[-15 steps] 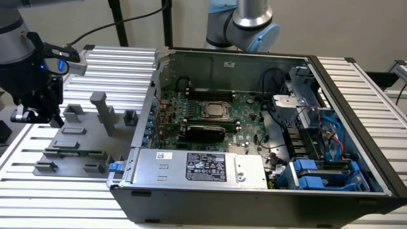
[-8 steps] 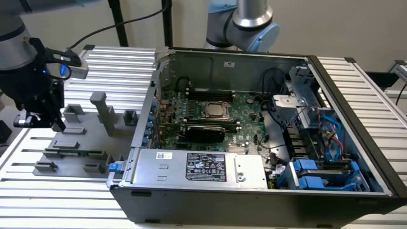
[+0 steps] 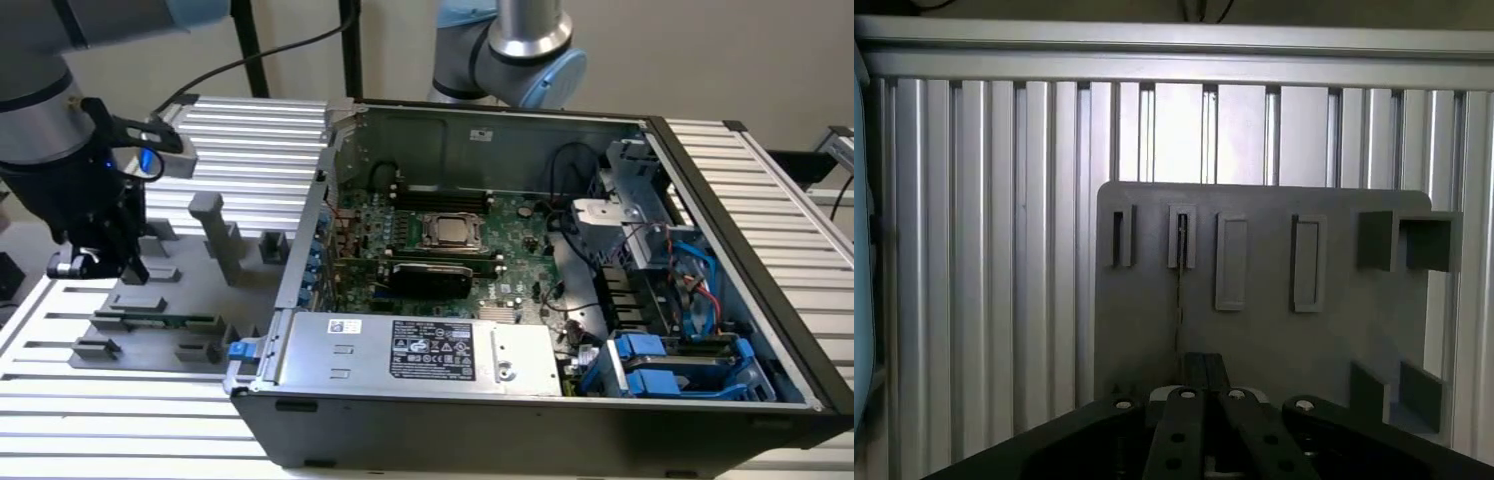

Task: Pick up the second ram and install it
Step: 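Pick up the second ram and move it above second insertion slot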

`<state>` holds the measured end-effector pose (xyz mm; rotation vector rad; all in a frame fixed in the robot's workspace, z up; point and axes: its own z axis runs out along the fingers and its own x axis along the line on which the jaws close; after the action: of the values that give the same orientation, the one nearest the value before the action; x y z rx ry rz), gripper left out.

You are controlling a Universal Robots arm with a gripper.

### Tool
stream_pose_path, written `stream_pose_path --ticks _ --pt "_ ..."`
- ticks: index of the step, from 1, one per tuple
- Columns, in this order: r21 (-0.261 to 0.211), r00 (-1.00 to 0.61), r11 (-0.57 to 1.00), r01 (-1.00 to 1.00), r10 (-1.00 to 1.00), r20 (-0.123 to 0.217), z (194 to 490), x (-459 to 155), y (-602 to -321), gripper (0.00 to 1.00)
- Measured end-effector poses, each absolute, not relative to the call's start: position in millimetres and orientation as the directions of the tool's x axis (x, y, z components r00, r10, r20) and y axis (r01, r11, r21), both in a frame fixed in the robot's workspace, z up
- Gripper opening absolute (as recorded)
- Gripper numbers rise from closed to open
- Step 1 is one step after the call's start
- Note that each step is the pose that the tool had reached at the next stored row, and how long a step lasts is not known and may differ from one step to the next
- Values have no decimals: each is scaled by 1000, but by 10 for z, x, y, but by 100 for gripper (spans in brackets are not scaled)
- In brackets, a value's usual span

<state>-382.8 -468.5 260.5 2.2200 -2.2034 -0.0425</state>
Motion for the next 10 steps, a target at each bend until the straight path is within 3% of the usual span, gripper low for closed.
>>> stream_pose_path --ticks 6,9,10 --pt "29 11 -11 -1000 -1000 -9 2540 -3824 -4708 12" --pt "29 12 -12 -1000 -1000 -9 2488 -3821 -4725 30" --pt "29 12 -12 -1000 -1000 -9 2469 -3819 -4730 30"
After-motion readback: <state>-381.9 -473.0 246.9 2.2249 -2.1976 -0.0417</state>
